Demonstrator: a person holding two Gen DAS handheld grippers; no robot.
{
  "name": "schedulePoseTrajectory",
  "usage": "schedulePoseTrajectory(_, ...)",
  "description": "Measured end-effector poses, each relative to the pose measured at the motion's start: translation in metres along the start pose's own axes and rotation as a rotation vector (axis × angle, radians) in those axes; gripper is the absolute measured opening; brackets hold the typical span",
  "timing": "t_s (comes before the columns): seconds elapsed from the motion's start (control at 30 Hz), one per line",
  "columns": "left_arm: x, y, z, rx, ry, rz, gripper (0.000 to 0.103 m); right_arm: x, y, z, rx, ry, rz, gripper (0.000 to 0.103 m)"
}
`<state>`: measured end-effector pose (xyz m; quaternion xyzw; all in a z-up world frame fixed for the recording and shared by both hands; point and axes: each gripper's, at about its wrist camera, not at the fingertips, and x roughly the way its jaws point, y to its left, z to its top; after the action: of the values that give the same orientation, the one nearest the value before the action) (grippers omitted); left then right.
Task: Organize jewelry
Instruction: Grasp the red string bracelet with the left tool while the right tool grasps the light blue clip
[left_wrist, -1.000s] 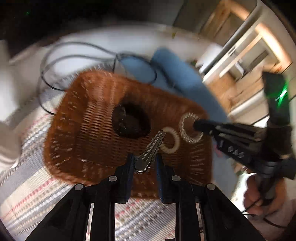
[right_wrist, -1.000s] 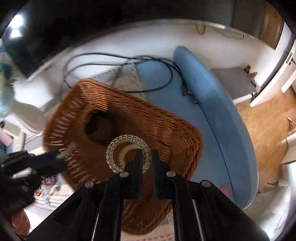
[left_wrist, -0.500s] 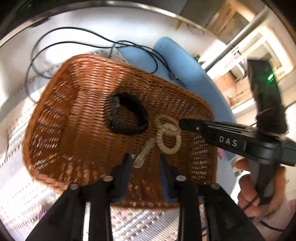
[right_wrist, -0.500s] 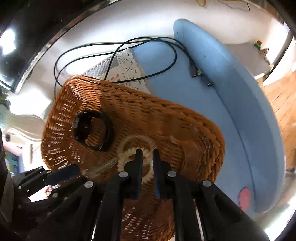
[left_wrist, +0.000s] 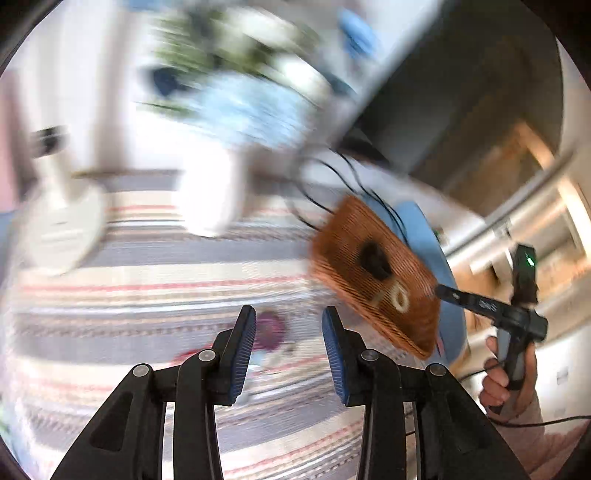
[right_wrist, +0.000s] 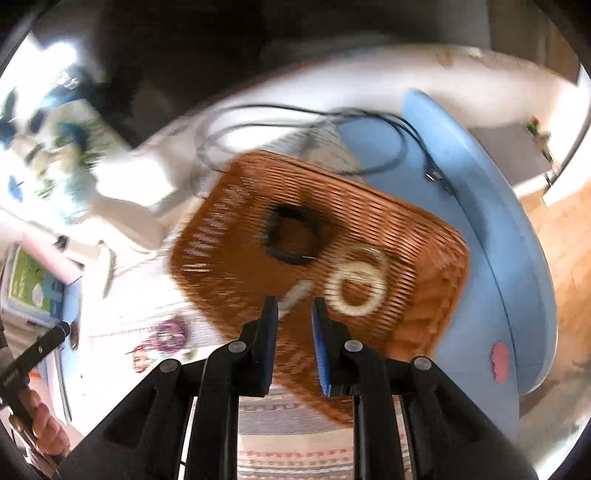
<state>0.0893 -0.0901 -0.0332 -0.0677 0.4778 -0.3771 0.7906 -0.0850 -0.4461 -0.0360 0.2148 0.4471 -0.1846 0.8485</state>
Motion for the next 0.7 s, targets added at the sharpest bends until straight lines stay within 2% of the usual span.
schedulePoseTrajectory(0.13, -0.036, 0.042, -0.013, -0.061, -0.043, 0.073, 0.038, -0.016, 0.046, -0.003, -0.083, -0.031, 0.034, 0.023)
schedulePoseTrajectory(0.23, -0.037, 0.065, -0.024, -0.108, -0.026, 0.084, 0.038, -0.014, 0.084, -0.011, -0.154, -0.027, 0.063, 0.024)
schedulePoseTrajectory(0.33, -0.016, 0.085, -0.04, -0.137, 0.03, 0.105, 0.038, -0.002, 0.116, -0.028, -0.208, 0.012, 0.082, 0.024)
schedulePoseTrajectory(0.43, 0.019, 0.096, -0.049, -0.12, 0.111, 0.146, 0.038, 0.017, 0.138, -0.047, -0.239, 0.073, 0.099, 0.024)
schedulePoseTrajectory(0.5, 0.045, 0.099, -0.054, -0.083, 0.162, 0.156, 0.038, 0.03, 0.15, -0.061, -0.254, 0.113, 0.117, 0.024)
schedulePoseTrajectory(0.63, 0.083, 0.1, -0.058, 0.004, 0.22, 0.182, 0.038, 0.056, 0.169, -0.083, -0.267, 0.191, 0.147, 0.024)
schedulePoseTrajectory(0.7, 0.095, 0.1, -0.057, 0.042, 0.238, 0.172, 0.037, 0.065, 0.174, -0.09, -0.268, 0.215, 0.152, 0.024)
